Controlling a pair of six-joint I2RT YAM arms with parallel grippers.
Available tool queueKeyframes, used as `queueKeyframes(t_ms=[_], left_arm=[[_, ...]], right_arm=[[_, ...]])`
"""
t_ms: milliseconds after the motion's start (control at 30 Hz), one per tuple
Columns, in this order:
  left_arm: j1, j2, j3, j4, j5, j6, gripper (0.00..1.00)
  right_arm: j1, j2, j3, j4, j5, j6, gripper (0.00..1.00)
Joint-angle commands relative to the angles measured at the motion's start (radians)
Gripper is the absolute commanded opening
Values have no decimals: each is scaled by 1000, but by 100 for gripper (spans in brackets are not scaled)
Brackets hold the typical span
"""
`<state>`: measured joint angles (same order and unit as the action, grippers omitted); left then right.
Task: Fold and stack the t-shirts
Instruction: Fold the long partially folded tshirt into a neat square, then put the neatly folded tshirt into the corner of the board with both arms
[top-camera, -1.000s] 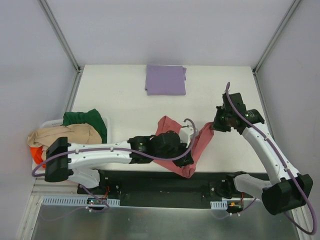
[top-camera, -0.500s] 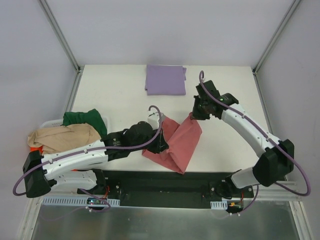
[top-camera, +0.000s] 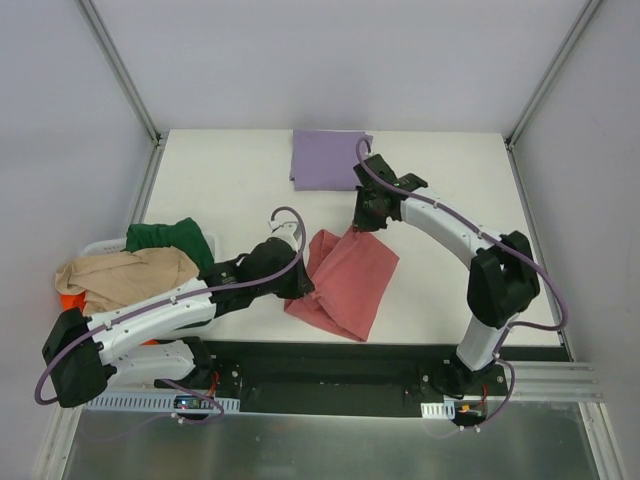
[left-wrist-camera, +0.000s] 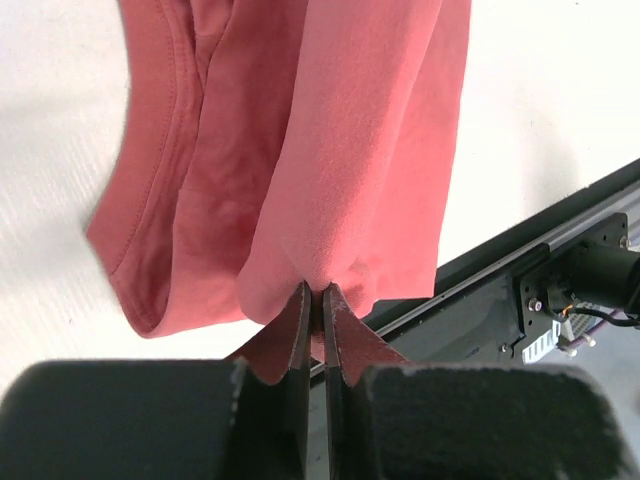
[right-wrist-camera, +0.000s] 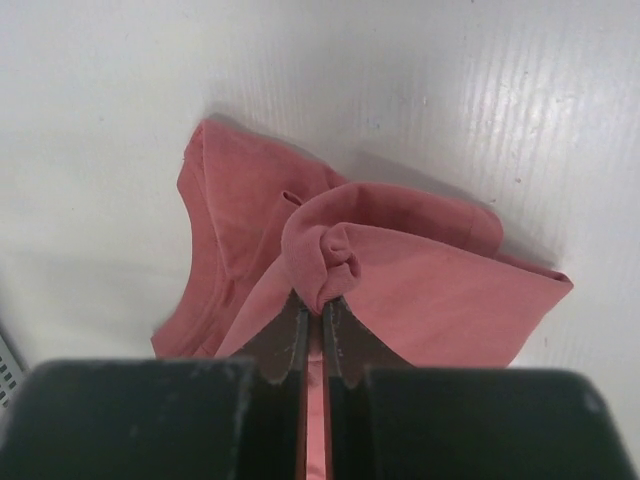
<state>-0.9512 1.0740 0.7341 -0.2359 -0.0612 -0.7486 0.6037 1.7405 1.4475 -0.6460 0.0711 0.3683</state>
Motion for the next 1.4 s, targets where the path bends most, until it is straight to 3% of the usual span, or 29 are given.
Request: queueKeyframes(t_ms=[0,167,367,567,633,700,767,800,833,967,1167,1367], left_arm=[[14,-48,-19,-42,-12,-60,0],[14,-75,-28,-54,44,-116,0],[23,-86,-91,-85,-2,-196,0],[54,-71,-134,-129,-46,-239,0],[66,-63,-144,-152,-69,-250,4],[75,-57,-141,-196,-106,-258,13],[77,-59,-128,-244,-141,-259,36],[78,-65,-119,-264,-152,-261,42],[80,-77,-110,-284,-160,-259,53],[78,-137,-65,-336,-158,-259,98],[75,-128,30,-295,-71,-210,99],[66,38,27,-14,178,-173,99]], right_arm=[[5,39,68,63,27,18,0],[5,33,65,92,47,6,0],[14,76,68,129,18,-2,2],[42,149,74,235,-43,-19,10],[47,184,108,238,-60,-26,15],[50,220,146,241,-134,-40,26],[50,252,197,243,-187,-52,48],[50,255,217,241,-218,-61,60],[51,251,234,238,-238,-72,96],[53,159,219,232,-241,-135,96],[7,-24,-28,293,-290,-149,96],[-74,-62,-234,355,-404,-132,96]])
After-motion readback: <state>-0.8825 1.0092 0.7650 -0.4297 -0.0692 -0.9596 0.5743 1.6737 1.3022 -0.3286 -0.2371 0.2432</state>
